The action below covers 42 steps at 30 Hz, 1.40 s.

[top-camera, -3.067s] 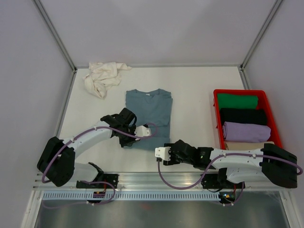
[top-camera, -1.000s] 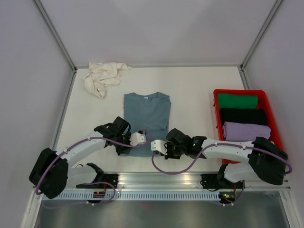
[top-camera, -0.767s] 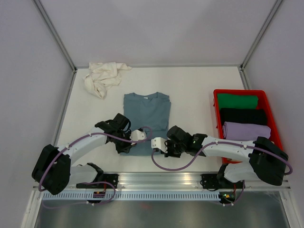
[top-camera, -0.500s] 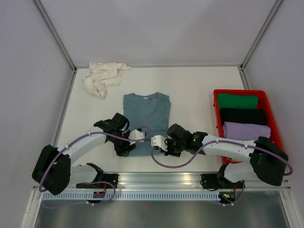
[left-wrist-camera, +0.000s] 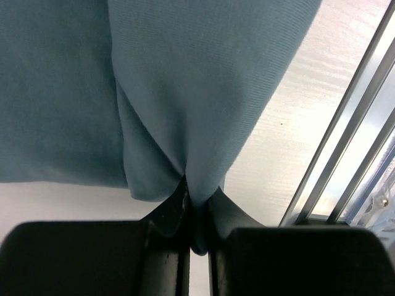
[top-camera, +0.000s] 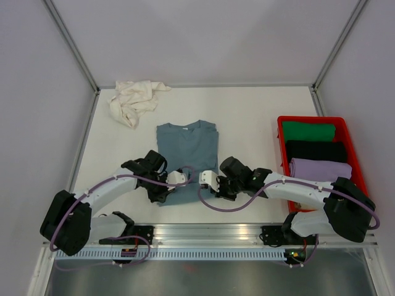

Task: Roll the t-shirts
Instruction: Roll the tshirt

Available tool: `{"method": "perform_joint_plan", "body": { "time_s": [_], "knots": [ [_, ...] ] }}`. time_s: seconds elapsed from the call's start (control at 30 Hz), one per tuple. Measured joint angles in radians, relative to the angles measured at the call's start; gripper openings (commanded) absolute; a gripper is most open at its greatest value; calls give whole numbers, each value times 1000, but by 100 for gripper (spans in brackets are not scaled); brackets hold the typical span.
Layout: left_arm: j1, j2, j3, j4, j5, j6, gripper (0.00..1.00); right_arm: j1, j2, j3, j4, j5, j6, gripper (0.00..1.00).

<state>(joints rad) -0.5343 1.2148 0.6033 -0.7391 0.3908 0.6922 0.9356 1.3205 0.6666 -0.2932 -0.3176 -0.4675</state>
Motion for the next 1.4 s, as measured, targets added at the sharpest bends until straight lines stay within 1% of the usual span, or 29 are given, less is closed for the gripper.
{"method": "perform_joint_plan", "body": {
  "time_s": [0.1,0.27,0.33,0.43,0.67,0.8,1.0,1.17,1.27,1.4],
  "knots": [
    [0,-19,4,-16,2,-5,10,0,1,5,-11,-2,3,0],
    [27,-55,14,-54,6,-2,11,0,-8,29,-28,-23,35,0],
    [52,-50,14,-65,12,-2,10,-2,-51,27,-6,-47,77,1],
    [64,-46,24,-83,13,-2,9,-2,-69,26,12,-52,101,0],
    [101,-31,71,-145,47,34,7,-24,-49,26,12,-75,132,0],
    [132,29,97,-174,89,71,5,-55,2,27,-24,-84,130,0],
    [233,114,179,-229,167,123,7,-132,61,71,-63,-151,109,0],
    [250,241,263,-251,187,127,7,-197,86,105,-70,-182,101,0],
    [257,299,293,-253,194,127,8,-219,100,108,-66,-192,102,3],
    [277,329,310,-256,206,129,11,-251,127,121,-60,-210,116,9]
  ]
}}
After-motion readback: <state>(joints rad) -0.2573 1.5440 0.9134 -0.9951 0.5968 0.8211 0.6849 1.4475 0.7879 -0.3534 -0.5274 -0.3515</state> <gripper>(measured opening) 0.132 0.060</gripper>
